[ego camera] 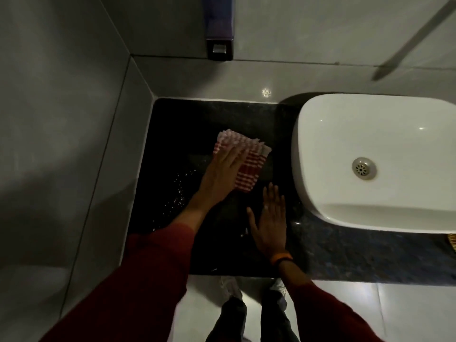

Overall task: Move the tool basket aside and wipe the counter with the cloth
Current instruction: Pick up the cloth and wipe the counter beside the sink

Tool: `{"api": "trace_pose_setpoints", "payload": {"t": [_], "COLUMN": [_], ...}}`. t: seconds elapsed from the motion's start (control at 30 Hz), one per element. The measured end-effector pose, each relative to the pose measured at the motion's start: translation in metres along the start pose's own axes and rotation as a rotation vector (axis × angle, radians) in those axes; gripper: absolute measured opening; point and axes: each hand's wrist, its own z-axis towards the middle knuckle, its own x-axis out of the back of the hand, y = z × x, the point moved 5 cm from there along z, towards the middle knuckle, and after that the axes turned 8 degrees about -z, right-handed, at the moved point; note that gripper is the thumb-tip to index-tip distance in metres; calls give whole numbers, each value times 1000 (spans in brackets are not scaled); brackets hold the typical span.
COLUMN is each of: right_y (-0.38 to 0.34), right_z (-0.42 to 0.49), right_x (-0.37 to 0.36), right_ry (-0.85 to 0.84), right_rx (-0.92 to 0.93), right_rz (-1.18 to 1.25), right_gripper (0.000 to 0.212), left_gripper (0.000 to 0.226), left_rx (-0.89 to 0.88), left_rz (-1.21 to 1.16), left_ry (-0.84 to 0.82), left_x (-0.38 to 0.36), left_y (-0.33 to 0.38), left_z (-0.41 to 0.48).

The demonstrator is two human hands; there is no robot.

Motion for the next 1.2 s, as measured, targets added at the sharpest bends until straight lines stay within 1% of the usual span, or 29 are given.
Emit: {"api": "trace_pose_setpoints", "payload": {"t": [0.07, 0.1, 0.17, 0.23, 0.3, 0.4, 0.5, 0.6, 0.67, 0.73, 0.87, 1.0, 1.07, 1.2], "right_y": [1, -1, -2, -1, 0, -1, -1, -3, -3, -3, -3, -4, -2, -2], "right_z": [-4, -3, -3, -2, -2, -2, -1, -1, -2, -2, -3, -4, -5, -5], "right_x": [0, 2, 3, 3, 3, 4, 5, 5, 5, 5, 4, 6, 5, 8], "right_ry": [-17, -19, -21, -16, -16, -14, -21, -33, -39, -39, -35, -27, -30, -2], "right_rx": [18, 19, 16, 9, 11, 18, 11, 14, 15, 19, 20, 29, 28, 31], "right_rz": [-24, -26, -13, 8, 23, 42, 32, 8, 10, 6, -6, 31, 64, 150], "right_gripper": [78, 79, 81, 81, 79, 78, 77, 77, 77, 77, 79, 78, 77, 71], "left_gripper": [54, 51, 49, 49, 50, 50, 51, 53, 53, 54, 54, 60, 62, 58], "left_rx": [-138, -177, -210, -183, -47, 254, 472, 729, 877, 986, 1215, 1339, 1360, 1351], "left_rz": [68, 78, 74, 74, 43, 63, 108, 107, 78, 57, -36, -132, -174, -278], "left_ry": [-124, -163, -175, -129, -65, 73, 179, 265, 329, 381, 463, 488, 502, 530], "left_x": [-11, -20, -35, -39, -36, -28, -21, -23, -24, -28, -39, -48, -50, -51], "left_y": [-11, -18, -31, -36, -42, -62, -77, -80, -76, -69, -36, -9, 3, 18], "left_z": [34, 41, 41, 40, 36, 14, -24, -70, -104, -139, -192, -210, -211, -212]}}
